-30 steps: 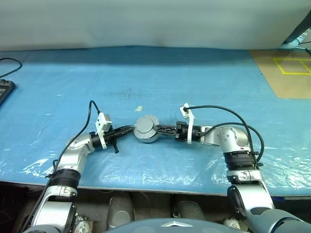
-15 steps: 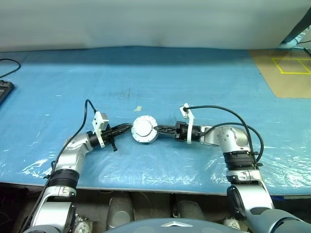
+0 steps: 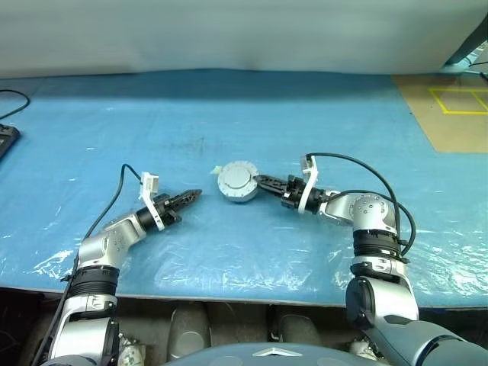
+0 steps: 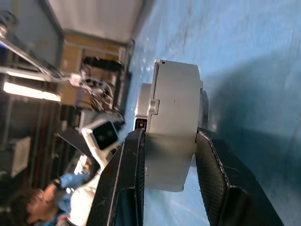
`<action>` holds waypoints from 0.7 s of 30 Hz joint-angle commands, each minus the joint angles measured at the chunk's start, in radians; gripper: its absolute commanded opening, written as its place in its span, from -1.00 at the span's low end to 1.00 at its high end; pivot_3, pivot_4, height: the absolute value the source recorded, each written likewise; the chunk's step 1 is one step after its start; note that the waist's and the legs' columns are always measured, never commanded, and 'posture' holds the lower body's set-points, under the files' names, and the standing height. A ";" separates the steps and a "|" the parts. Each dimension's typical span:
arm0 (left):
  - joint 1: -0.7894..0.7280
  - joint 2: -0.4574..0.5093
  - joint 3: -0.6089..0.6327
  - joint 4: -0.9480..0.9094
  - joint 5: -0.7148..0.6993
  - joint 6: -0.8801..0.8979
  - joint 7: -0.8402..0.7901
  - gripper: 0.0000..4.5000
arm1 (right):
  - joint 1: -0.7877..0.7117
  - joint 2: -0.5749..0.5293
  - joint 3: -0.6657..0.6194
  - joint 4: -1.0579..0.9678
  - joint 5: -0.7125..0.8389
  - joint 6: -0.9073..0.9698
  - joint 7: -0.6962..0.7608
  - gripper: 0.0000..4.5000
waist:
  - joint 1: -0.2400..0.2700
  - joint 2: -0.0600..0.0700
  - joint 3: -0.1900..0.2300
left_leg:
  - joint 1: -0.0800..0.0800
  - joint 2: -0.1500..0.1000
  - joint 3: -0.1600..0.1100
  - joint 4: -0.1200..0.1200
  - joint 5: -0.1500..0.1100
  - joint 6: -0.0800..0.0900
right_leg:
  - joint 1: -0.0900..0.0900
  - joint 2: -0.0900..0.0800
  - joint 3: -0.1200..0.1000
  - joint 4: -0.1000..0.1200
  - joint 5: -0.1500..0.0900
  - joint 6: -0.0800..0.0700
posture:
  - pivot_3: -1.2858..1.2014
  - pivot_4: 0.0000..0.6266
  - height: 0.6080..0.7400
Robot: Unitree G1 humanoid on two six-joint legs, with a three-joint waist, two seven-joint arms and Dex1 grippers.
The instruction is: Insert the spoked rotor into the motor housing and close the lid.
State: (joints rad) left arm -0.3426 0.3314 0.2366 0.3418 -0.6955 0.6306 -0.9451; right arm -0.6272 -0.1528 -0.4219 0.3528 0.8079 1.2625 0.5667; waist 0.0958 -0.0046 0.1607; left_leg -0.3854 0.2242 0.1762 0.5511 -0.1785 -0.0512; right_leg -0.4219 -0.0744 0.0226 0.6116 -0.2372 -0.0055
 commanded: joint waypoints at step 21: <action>-0.092 -0.129 0.216 -0.077 -0.450 0.364 0.195 0.99 | -0.112 0.128 -0.053 -0.120 0.229 0.000 -0.135 -0.47 | 0.002 0.000 0.000 | -0.002 0.000 -0.002 0.006 0.000 0.000 | 0.000 0.000 -0.001 0.005 0.000 0.001 | 0.03 -0.52 1.00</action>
State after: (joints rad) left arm -0.4381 0.2006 0.4605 0.3021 -1.1202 0.9800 -0.7502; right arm -0.7171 -0.0328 -0.4825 0.2971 0.9736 1.2614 0.4045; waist 0.0978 -0.0050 0.1610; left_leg -0.3870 0.2244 0.1742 0.5571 -0.1786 -0.0516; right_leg -0.4224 -0.0747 0.0218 0.6165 -0.2368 -0.0047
